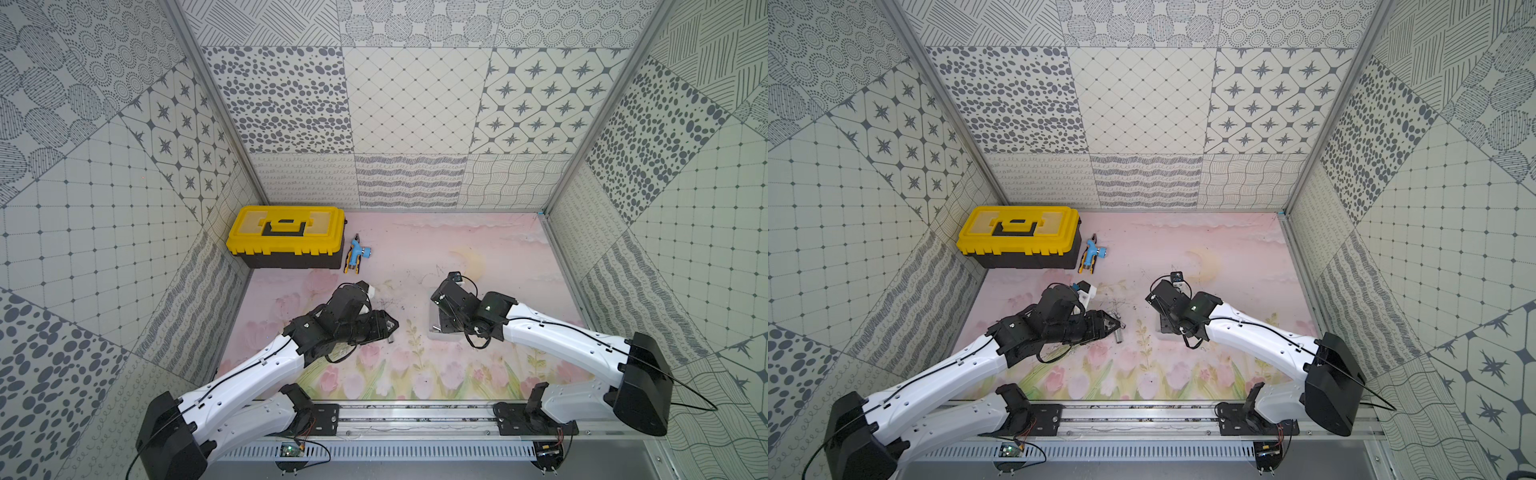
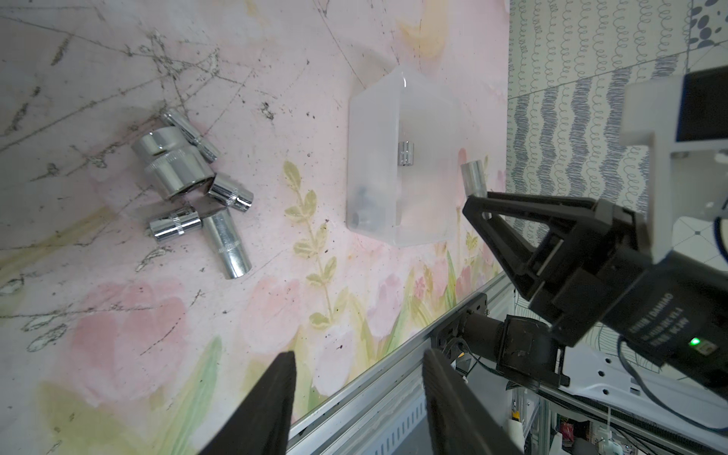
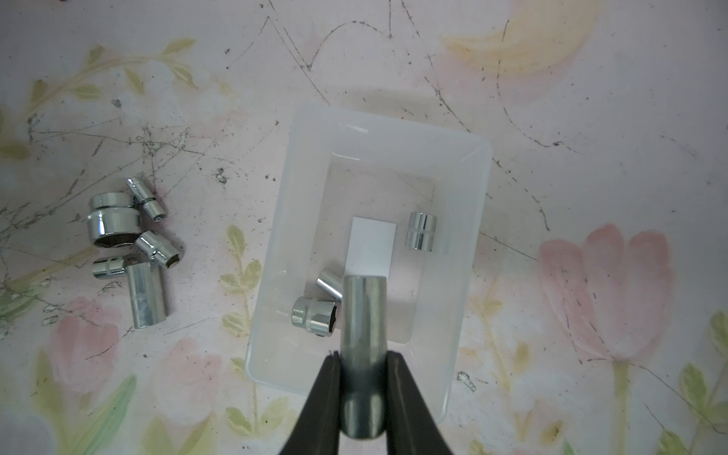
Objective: Put the socket on the desktop into the storage box
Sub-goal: Place the socket head in the storage box.
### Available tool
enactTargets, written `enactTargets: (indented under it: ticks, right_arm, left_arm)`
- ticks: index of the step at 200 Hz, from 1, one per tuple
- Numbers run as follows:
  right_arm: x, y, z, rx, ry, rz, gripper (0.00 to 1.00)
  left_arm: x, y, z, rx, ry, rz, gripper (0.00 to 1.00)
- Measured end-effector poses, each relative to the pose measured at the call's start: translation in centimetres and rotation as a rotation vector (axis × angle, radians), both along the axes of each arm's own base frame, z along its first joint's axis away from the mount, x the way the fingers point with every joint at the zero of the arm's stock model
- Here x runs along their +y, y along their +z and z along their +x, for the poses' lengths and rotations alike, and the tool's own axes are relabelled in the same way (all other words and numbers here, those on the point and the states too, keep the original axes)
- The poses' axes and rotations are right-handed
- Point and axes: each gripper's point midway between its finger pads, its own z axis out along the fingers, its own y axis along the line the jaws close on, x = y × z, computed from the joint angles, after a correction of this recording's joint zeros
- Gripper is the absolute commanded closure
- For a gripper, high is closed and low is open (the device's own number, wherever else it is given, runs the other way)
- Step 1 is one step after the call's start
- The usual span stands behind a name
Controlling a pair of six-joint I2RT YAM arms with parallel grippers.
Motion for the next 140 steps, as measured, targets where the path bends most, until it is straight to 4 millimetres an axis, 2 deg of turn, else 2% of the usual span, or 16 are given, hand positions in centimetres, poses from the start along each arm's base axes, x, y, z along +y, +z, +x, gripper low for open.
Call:
enactTargets:
  ticks: [68,115,140]
  right_arm:
    - [1.8,-2.2,0.0,0.037,0.076,-0.08,1.0]
    - [3.3,-2.2,0.1,0.038,0.115,-0.025,1.0]
    - [3.8,-2.9,-0.4,0.055,0.14,0.001,1.0]
  left_arm:
    - [0.1,-0.7,0.2,0.005,0.005,0.028,0.44]
    - [0.1,-0.7,0.2,0.004,0.003,0.028,0.44]
    - [0.1,-0.7,0.2,0.004,0.003,0.028,0.44]
